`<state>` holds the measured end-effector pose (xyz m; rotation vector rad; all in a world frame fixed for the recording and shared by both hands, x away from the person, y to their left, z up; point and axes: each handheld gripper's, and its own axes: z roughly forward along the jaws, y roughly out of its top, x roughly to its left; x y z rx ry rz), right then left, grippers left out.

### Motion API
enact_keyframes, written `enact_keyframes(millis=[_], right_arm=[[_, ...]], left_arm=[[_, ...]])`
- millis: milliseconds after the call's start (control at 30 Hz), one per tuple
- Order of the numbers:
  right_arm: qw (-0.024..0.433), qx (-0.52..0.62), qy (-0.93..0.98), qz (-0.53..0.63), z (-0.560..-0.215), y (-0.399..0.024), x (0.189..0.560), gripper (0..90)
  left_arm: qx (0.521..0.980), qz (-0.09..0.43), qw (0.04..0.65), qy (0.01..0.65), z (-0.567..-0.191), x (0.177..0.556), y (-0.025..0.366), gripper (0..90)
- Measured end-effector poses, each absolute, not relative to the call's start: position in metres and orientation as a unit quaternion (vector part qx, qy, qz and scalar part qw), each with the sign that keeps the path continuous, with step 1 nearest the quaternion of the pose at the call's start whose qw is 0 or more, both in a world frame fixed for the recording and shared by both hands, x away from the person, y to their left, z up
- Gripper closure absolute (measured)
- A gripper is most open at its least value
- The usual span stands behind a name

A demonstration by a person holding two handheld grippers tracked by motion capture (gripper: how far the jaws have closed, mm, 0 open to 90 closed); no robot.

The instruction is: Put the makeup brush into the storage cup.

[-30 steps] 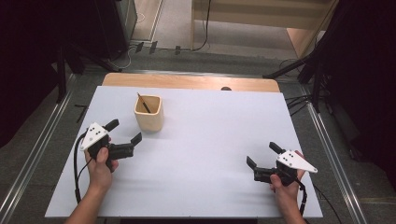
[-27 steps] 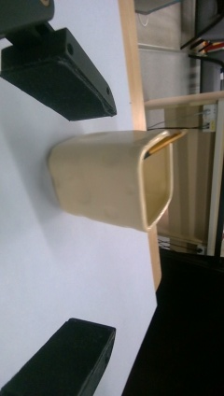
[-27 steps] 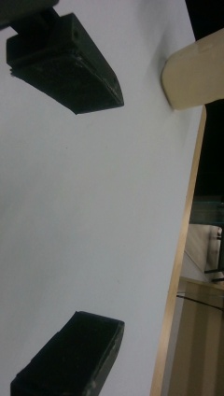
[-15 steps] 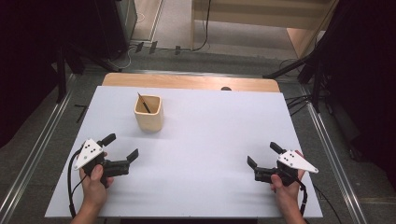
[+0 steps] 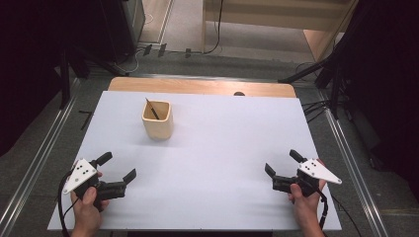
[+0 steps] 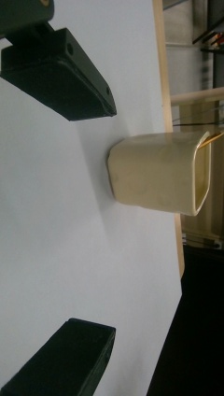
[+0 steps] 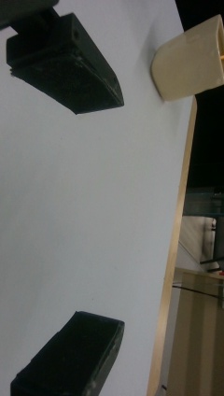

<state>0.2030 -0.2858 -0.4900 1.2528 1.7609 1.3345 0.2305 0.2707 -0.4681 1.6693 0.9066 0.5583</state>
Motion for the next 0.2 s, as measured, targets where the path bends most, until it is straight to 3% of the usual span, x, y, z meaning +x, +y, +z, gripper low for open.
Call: enact_keyframes(millis=[200], right_arm=[[0.298,0.472,0.662,0.500,-0.4923,-0.2876,0.2042,0.0]], left_arm=[[0.711,0.239,0.542,0.378,-0.4694,0.2327,0.2679,0.0]])
